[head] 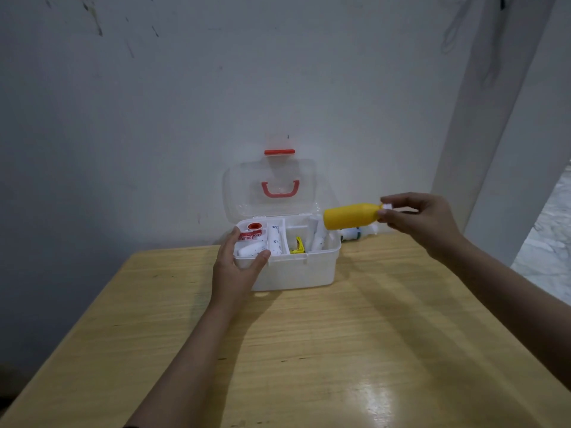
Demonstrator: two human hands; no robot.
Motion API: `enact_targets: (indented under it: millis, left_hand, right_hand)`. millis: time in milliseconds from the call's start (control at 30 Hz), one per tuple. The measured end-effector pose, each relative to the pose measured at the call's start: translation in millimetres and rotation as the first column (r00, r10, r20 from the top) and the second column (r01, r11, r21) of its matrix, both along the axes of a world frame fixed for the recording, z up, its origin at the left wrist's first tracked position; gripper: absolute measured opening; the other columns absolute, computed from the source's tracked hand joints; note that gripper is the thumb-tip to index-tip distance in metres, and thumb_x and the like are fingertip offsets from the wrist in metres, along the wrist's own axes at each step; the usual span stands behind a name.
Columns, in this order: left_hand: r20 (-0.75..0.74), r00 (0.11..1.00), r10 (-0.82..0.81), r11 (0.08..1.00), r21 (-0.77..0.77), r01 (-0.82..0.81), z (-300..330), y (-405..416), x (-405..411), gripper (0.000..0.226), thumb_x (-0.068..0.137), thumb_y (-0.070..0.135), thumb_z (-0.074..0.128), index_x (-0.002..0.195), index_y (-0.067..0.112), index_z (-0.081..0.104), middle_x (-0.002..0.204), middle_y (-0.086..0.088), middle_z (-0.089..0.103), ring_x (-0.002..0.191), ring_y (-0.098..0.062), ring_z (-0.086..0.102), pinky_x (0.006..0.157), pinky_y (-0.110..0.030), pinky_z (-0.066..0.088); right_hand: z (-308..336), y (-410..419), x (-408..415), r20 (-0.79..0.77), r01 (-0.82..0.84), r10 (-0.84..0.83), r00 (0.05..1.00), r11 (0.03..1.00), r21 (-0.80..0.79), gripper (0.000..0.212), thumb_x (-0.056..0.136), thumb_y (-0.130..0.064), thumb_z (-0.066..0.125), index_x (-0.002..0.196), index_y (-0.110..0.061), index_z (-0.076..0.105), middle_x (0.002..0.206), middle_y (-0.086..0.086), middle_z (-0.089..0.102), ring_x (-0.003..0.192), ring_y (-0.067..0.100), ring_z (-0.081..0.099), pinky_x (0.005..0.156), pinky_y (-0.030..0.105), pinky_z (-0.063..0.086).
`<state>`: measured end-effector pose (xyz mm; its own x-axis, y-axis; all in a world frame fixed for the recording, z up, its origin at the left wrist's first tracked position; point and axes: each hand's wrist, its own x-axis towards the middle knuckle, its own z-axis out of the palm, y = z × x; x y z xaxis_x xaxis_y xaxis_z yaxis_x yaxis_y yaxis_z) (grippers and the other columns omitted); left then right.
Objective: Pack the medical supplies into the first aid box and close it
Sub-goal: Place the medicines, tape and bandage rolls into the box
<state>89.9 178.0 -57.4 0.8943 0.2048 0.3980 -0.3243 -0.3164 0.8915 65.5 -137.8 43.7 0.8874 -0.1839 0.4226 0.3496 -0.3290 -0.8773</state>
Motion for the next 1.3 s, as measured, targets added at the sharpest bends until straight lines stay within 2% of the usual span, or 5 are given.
enact_targets:
  millis: [333, 567, 800, 1133, 1300]
  left_hand:
    - [-0.023, 1.0, -0.002, 1.0, 0.014, 0.002, 3.5, 1.5, -1.7, 0.076, 0.073, 0.041, 0.076, 0.139, 0.028, 0.042, 0.142, 0.005, 0.046, 0.125, -0.015, 0.046, 0.099, -0.044, 0.049]
    - [-0.027, 1.0, 0.014, 0.999, 0.041, -0.013, 3.7, 0.7, -1.8, 0.078, 0.071, 0.046, 0.074, 0.14, 0.03, 0.04, 0.143, 0.005, 0.045, 0.127, -0.016, 0.045, 0.095, -0.045, 0.052]
    - [-0.004, 1.0, 0.018, 0.999, 0.043, -0.017, 1.2, 0.2, 0.1, 0.075, 0.074, 0.041, 0.075, 0.14, 0.027, 0.041, 0.142, 0.005, 0.046, 0.127, -0.014, 0.045, 0.098, -0.043, 0.05]
    - [0.008, 1.0, 0.025, 0.999, 0.022, -0.025, -1.4, -0.3, 0.2, 0.072, 0.075, 0.037, 0.074, 0.139, 0.033, 0.04, 0.137, 0.016, 0.043, 0.125, -0.009, 0.043, 0.1, -0.043, 0.048]
    - [0.005, 0.999, 0.048, 0.998, 0.048, -0.048, -2.3, -1.7, 2.0, 0.072, 0.076, 0.037, 0.073, 0.139, 0.038, 0.038, 0.132, 0.023, 0.038, 0.123, -0.008, 0.044, 0.096, -0.042, 0.051]
  right_hand:
    - [-3.0, 81.5, 32.2, -0.086, -0.116, 0.092, 0.992, 0.935, -0.335, 0.025, 0.067, -0.015, 0.08, 0.092, -0.016, 0.074, 0.097, 0.002, 0.074, 0.07, 0.01, 0.067, 0.056, 0.011, 0.047]
    - [-15.4, 113.4, 46.1, -0.205, -0.245, 0.157, 0.966, 0.814, -0.527, 0.033, 0.072, -0.015, 0.077, 0.104, -0.014, 0.071, 0.113, 0.003, 0.07, 0.07, 0.001, 0.062, 0.058, 0.009, 0.043]
    - [-18.7, 106.7, 44.4, -0.202, -0.29, 0.217, 0.955, 0.827, -0.482, 0.033, 0.074, -0.027, 0.076, 0.105, -0.02, 0.071, 0.112, -0.006, 0.069, 0.084, 0.007, 0.067, 0.067, 0.014, 0.05]
    - [-50.8, 14.9, 82.0, -0.041, 0.225, -0.239, 0.97, 0.951, -0.21, 0.015, 0.082, -0.018, 0.066, 0.094, -0.012, 0.073, 0.095, 0.007, 0.073, 0.073, 0.011, 0.063, 0.07, 0.022, 0.046]
    - [-84.2, -21.3, 108.2, -0.167, 0.268, -0.347, 0.923, 0.889, -0.37, 0.034, 0.082, -0.017, 0.066, 0.115, -0.01, 0.063, 0.123, 0.012, 0.063, 0.109, 0.027, 0.059, 0.097, 0.037, 0.044]
